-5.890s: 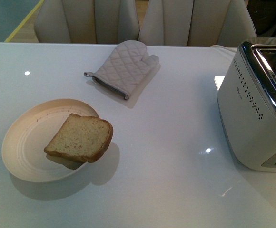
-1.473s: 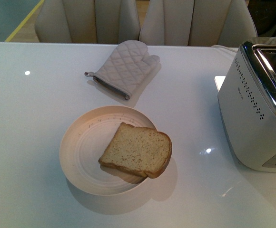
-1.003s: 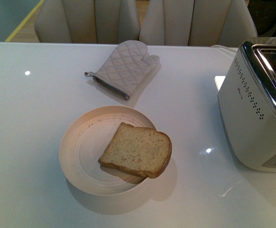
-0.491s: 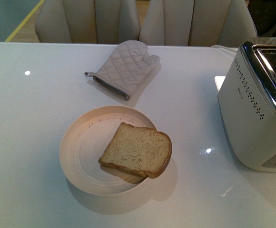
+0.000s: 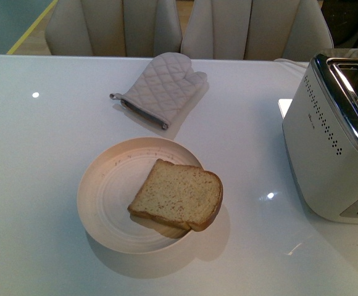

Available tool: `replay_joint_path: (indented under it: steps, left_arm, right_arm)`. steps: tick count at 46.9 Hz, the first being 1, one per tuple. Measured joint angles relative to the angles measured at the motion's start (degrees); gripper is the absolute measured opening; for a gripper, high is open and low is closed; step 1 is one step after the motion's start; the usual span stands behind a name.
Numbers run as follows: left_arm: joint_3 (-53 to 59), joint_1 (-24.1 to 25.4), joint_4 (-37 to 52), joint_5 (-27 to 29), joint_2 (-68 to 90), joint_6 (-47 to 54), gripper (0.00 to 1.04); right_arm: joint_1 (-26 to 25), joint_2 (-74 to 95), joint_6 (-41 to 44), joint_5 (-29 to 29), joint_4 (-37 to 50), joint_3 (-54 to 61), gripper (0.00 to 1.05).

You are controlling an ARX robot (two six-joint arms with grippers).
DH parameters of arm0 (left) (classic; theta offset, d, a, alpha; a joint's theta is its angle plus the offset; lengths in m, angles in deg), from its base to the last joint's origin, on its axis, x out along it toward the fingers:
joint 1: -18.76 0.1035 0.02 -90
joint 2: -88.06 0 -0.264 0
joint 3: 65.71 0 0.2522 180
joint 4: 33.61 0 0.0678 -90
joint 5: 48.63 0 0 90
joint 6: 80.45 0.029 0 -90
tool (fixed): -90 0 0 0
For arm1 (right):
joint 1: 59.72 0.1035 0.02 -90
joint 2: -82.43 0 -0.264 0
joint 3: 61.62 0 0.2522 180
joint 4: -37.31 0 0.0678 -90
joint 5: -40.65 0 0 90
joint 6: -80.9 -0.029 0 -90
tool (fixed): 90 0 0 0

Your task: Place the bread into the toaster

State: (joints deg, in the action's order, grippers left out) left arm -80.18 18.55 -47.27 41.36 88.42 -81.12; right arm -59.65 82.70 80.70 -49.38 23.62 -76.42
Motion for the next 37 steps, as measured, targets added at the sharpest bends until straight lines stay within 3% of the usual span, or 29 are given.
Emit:
replay_joint_path:
  steps: [8, 12, 15, 20, 25, 37]
  left_arm:
    - [0.0, 0.0, 0.0, 0.0, 0.0, 0.0, 0.35]
    - [0.0, 0.0, 0.0, 0.1, 0.0, 0.0, 0.51]
    - [0.0, 0.0, 0.0, 0.0, 0.0, 0.1, 0.61]
    - [0.0, 0.0, 0.0, 0.0, -0.1, 0.0, 0.77]
    - [0.0, 0.0, 0.0, 0.0, -0.1, 0.2, 0.99]
    - [0.0, 0.0, 0.0, 0.0, -0.1, 0.2, 0.98]
  right_arm:
    - [0.0, 0.1, -0.1, -0.3, -0.1, -0.1, 0.96]
    - [4.6, 7.1, -5.3, -13.4, -12.7, -4.9, 0.96]
    - [7.3, 13.1, -7.8, -19.3, -18.9, -7.0, 0.96]
    - [10.3, 17.7, -9.5, -21.9, -17.7, -7.4, 0.96]
    - [14.4, 26.9, -11.3, -20.3, -9.5, -11.2, 0.96]
    - [20.3, 56.4, -18.9, -11.1, 6.6, -19.6, 0.96]
